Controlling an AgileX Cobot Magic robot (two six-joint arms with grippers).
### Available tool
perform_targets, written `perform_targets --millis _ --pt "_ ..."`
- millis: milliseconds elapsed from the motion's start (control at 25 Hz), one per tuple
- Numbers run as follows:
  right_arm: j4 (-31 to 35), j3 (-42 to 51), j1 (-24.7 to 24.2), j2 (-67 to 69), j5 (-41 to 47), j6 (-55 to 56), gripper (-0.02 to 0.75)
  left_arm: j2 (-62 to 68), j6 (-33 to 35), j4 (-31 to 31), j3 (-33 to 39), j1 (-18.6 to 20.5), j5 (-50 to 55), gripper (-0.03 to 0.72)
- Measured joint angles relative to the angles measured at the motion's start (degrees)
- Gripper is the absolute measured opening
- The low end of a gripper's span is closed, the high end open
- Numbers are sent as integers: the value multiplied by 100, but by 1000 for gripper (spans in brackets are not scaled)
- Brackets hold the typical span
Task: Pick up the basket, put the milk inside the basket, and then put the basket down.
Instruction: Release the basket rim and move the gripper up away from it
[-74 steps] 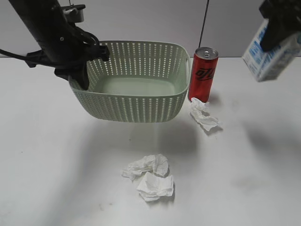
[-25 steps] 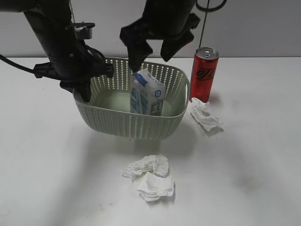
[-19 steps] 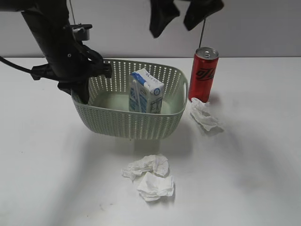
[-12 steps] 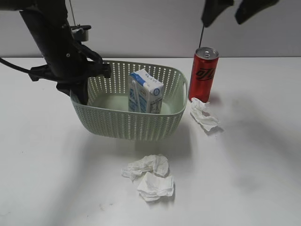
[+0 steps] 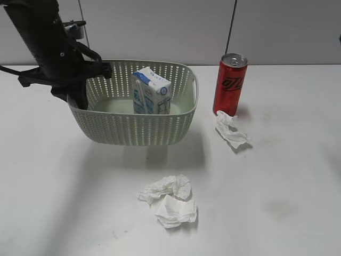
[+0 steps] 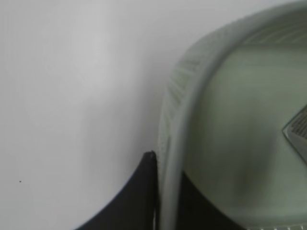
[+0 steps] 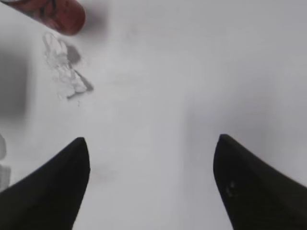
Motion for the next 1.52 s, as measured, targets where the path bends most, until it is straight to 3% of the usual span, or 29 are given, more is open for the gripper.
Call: perform_targets --millis 680,1200,1520 --pt "-18 4050 -42 -5161 -389 50 594 364 16 -29 -55 57 -1087 0" --pt "-88 5577 -42 -7838 -657 45 591 1022 16 -34 -55 57 -1589 0" --pt "-83 5771 -42 -8658 -905 45 591 1155 16 -96 -68 57 -1804 0"
